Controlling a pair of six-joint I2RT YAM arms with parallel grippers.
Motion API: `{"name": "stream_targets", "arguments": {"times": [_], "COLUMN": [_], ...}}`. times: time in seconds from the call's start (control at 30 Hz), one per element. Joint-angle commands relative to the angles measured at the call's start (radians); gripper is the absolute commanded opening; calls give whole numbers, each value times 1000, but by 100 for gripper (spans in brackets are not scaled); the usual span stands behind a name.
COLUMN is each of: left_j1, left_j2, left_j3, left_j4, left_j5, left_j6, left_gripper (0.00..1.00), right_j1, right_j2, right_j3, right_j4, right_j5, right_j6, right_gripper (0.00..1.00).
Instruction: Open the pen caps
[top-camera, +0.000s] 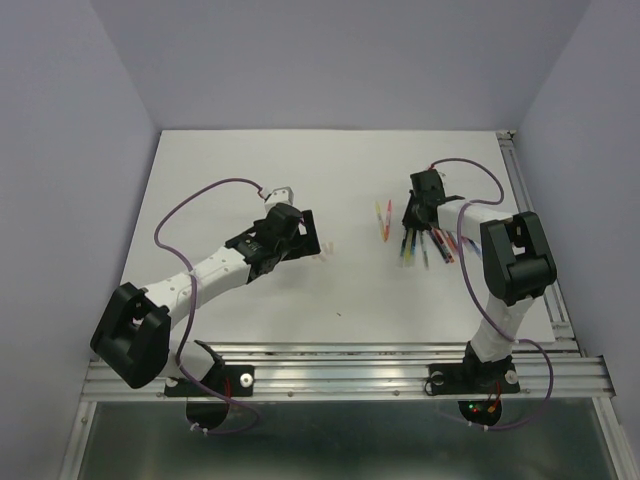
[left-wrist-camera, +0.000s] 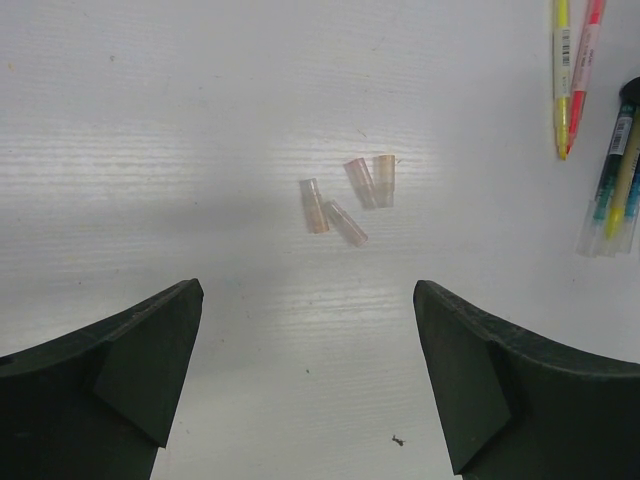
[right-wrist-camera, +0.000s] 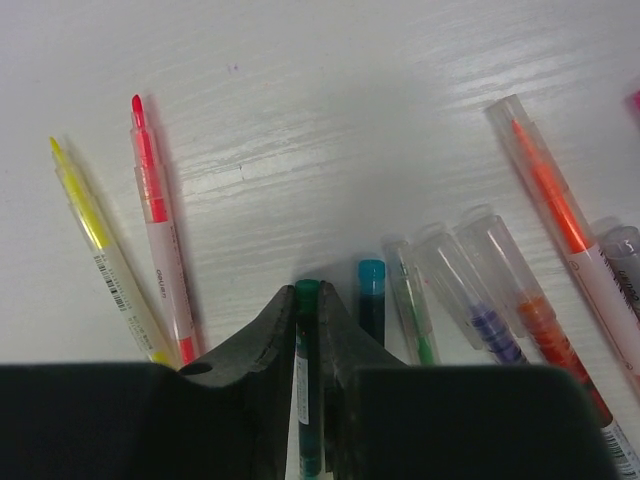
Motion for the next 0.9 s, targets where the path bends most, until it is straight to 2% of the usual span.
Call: {"name": "stream_targets", "arguments": {"times": [0.0,0.27,0.4,0.6,0.63,0.7,0.8,0.87], "left_j1": [4,18,18,15,2,-27,-90,-119], "left_j2": [-7,-27,-57,-84,-82,-65,-19,39], "left_j3": [41,30,11,-26,-31,-23,6,30], "left_j4": [-2,29,76,249,309,344,387,397], "left_j5": [-26,34,94,370,455,502,495,504], "left_j6": [1,22,50,119,129,146,159,157], "left_gripper": [99,99,99,99,99,99,99,99], "right_j1": [-4,-3,-4,-3,-4,2,36,74], "right_j2": [37,-61,-137,-295,-318,-389,-491,-539], "right_j3": [-41,-28,-42,-117,-133,-183,-249,-324], "right_j4": [-74,18,50,63,76,92,130,231], "right_j5": [-5,-31,-55,-74,-116,-175,-212,-239], "right_j6": [7,-22,-21,5,28,98,195,285], "right_gripper": [13,1,1,1,1,1,1,1]}}
